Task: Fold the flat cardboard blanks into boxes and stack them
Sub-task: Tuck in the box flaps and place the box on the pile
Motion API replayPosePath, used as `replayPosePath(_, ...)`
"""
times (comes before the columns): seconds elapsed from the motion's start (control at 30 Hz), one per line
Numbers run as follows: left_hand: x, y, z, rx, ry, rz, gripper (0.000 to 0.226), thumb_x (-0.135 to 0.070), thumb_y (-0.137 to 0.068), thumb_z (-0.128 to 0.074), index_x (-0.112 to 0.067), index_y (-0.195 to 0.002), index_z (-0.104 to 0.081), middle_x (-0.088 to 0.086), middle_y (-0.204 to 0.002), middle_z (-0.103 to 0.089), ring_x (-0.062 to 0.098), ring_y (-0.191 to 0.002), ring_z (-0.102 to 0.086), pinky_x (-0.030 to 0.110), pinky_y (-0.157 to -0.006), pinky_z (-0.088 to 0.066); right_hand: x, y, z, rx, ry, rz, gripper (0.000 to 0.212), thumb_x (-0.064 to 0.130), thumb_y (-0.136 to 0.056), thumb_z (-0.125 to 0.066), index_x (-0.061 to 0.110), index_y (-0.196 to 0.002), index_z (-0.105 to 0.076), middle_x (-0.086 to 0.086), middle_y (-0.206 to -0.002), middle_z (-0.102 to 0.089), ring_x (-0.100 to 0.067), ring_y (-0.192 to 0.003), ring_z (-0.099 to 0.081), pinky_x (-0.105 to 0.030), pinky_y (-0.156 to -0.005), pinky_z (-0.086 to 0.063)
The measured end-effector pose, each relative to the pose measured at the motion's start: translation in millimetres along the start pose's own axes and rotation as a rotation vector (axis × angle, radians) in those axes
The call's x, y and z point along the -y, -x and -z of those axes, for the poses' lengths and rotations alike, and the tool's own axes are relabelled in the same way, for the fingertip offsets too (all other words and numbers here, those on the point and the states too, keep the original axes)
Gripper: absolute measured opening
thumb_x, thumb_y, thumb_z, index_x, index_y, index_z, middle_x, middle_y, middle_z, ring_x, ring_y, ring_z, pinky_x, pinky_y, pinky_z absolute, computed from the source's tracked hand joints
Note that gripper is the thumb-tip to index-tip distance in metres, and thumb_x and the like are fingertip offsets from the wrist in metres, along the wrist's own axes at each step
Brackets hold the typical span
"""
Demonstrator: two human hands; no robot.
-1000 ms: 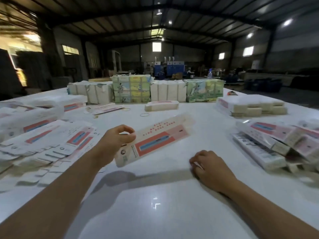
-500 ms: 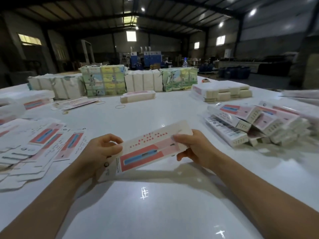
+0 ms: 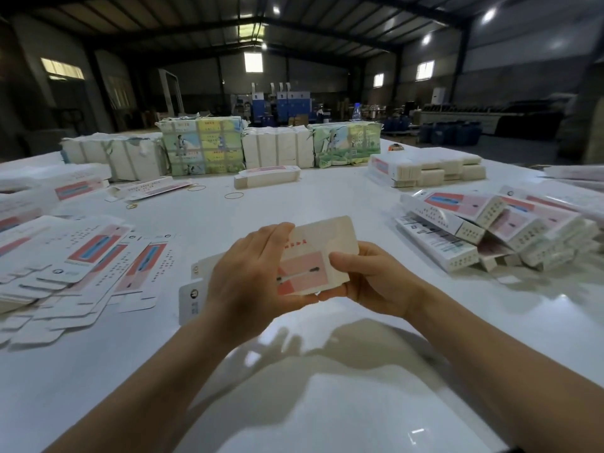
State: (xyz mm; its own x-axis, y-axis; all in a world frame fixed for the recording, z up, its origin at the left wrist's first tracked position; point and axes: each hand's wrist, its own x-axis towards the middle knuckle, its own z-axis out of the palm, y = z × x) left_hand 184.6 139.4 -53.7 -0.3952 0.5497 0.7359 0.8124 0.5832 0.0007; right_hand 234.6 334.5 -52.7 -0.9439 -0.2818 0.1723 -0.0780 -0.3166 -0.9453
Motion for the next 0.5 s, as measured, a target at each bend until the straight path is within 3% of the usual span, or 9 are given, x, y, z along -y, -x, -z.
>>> replayPosePath(0.13, 0.6, -2.0, 2.9, -0.013, -0.129, -0.028, 0.094, -0.058, -0.051, -0.081, 0.001, -0.119, -0.057, 0.015, -0.104, -0.066, 0.031, -0.082, -0.064, 0.037, -0.069, -0.053, -1.7, -1.0, -2.6, -0.145, 0.311, 0.107, 0.017, 0.004, -0.091, -0.053, 0.009, -0.101, -0.065, -0.006, -0.090, -0.074, -0.024, -0.078, -0.070, -0.029, -0.058, -0.058)
replayPosePath(0.23, -1.3, -7.1, 3.9, 0.012, -0.196, -0.038, 0.095, -0.060, -0.048, -0.081, 0.001, -0.117, -0.059, 0.015, -0.102, -0.066, 0.032, -0.082, -0.064, 0.038, -0.072, -0.052, -0.7, -1.0, -3.9, -0.256, 0.504, 0.188, 0.029, -0.004, -0.095, -0.046, 0.016, -0.093, -0.068, 0.000, -0.077, -0.074, -0.023, -0.066, -0.070, -0.029, -0.054, -0.057)
replayPosePath(0.33, -6.8, -11.1, 4.8, 0.049, -0.218, -0.028, 0.091, -0.056, -0.048, -0.085, 0.001, -0.114, -0.060, 0.016, -0.100, -0.067, 0.033, -0.080, -0.065, 0.038, -0.070, -0.053, 0.2, -0.2, -2.0, -0.300, 0.545, 0.189, 0.028, -0.005, -0.095, -0.045, 0.012, -0.093, -0.068, 0.001, -0.072, -0.073, -0.022, -0.061, -0.070, -0.028, -0.053, -0.057)
replayPosePath(0.4, -8.8, -11.5, 7.0, 0.052, -0.208, -0.008, 0.079, -0.049, -0.049, -0.088, -0.001, -0.106, -0.064, 0.015, -0.090, -0.069, 0.031, -0.070, -0.065, 0.035, -0.061, -0.053, 1.5, 1.2, -0.1, -0.309, 0.508, 0.158, 0.024, -0.004, -0.095, -0.045, 0.004, -0.094, -0.068, -0.003, -0.068, -0.072, -0.021, -0.053, -0.067, -0.029, -0.050, -0.056)
replayPosePath(0.5, -7.9, -9.8, 8.8, 0.028, -0.174, -0.007, 0.069, -0.046, -0.050, -0.088, -0.003, -0.098, -0.066, 0.012, -0.081, -0.070, 0.029, -0.059, -0.063, 0.031, -0.052, -0.049, 3.5, 3.1, 1.4, -0.271, 0.444, 0.110, 0.022, -0.002, -0.094, -0.048, 0.007, -0.089, -0.068, -0.008, -0.068, -0.071, -0.021, -0.049, -0.065, -0.027, -0.049, -0.054)
